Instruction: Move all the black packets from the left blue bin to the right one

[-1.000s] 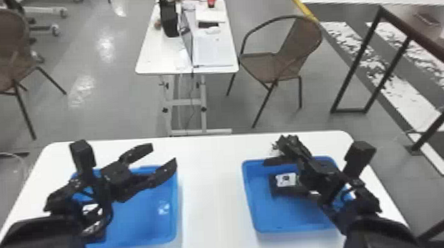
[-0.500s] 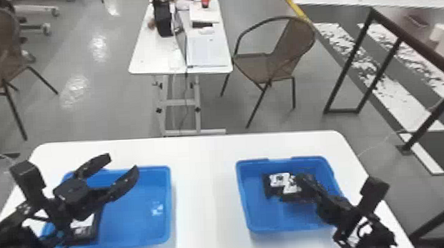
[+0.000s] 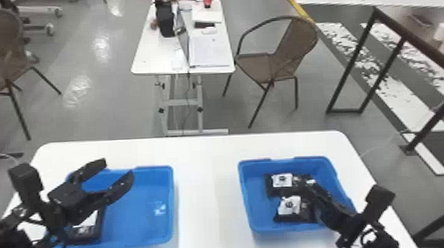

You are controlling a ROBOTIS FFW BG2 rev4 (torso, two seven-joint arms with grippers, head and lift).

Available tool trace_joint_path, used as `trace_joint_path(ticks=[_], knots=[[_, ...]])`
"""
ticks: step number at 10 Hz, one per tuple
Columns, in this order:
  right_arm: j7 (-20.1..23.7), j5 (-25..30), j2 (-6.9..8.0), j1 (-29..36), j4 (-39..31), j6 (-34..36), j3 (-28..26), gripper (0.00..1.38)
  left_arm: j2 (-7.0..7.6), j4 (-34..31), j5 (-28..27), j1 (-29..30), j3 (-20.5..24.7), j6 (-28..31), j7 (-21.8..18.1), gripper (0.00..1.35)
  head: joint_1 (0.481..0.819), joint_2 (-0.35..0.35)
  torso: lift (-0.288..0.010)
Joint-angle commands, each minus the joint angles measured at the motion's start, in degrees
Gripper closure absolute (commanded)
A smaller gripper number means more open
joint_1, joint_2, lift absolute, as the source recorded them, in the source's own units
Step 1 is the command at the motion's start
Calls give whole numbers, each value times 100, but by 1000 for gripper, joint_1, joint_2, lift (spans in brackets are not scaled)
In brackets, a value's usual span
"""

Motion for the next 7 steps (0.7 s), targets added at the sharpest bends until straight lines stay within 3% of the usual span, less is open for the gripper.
trace_joint_path(ticks=[1, 2, 4, 5, 7], knots=[[-47, -213, 73, 99, -376, -461, -20, 96, 3, -19, -317, 2, 191, 207, -18, 217, 695, -115, 0], [-47, -398, 161, 195, -772, -690, -20, 182, -14, -36, -492, 20, 244, 445, -18, 217, 695, -110, 0], [-47, -451, 284, 327, -1528, -734, 16, 228, -199, -379, -1380, 46, 429, 1244, -18, 213, 695, -99, 0], [-47, -503, 284, 354, -1730, -734, 103, 228, -205, -722, -2030, 46, 402, 1833, -18, 217, 695, -87, 0], [-47, -609, 302, 415, -1950, -716, 226, 228, -190, -1073, -2742, 29, 271, 2914, -35, 217, 695, -40, 0]])
